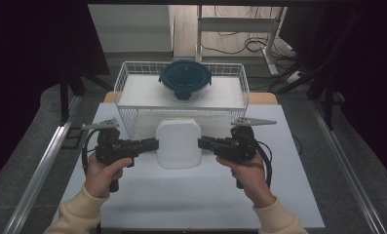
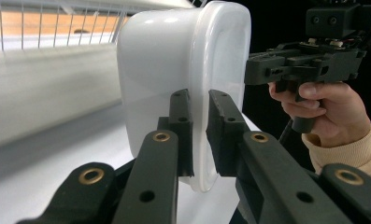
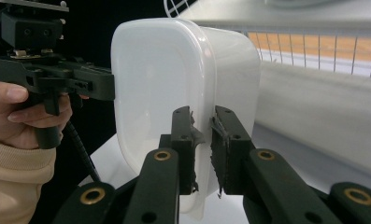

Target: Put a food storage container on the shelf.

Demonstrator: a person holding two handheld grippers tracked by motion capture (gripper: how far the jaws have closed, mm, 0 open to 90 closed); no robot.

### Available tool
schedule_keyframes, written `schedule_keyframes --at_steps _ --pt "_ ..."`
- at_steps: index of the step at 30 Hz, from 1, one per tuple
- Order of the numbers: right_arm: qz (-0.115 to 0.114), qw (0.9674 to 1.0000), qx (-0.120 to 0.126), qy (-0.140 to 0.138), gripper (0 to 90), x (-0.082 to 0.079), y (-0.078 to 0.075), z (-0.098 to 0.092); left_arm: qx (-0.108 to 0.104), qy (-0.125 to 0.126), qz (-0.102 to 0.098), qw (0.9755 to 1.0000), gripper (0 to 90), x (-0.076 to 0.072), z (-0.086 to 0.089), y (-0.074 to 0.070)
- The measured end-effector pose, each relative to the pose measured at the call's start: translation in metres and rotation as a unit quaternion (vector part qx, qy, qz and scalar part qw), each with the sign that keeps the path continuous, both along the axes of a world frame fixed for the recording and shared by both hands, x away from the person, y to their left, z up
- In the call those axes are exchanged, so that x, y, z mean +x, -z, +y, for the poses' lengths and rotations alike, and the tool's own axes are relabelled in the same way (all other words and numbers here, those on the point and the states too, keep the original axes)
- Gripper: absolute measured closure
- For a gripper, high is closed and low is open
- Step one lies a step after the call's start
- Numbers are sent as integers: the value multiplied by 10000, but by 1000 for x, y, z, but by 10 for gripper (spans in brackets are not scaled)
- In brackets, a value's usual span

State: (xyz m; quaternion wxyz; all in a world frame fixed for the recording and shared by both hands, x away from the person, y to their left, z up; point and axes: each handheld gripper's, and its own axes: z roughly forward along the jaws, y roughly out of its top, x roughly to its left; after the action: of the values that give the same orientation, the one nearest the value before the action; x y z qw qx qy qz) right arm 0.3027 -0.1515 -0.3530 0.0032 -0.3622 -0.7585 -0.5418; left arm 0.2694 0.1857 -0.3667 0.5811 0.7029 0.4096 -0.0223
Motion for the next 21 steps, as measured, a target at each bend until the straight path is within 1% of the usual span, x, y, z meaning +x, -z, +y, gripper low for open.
schedule_keyframes --at_steps 6,12,15,21 --pt "-27 10000 19 19 786 6 -15 1 -13 -11 -63 10000 810 7 0 -13" --pt "-145 9999 -44 40 786 10 -27 1 2 -24 -133 9999 810 11 -1 -23" --pt "-162 9998 -50 38 785 11 -33 1 13 -26 -174 9998 810 12 -1 -29" --pt "-234 9997 5 37 785 16 -48 1 16 34 -250 9997 810 20 1 -48"
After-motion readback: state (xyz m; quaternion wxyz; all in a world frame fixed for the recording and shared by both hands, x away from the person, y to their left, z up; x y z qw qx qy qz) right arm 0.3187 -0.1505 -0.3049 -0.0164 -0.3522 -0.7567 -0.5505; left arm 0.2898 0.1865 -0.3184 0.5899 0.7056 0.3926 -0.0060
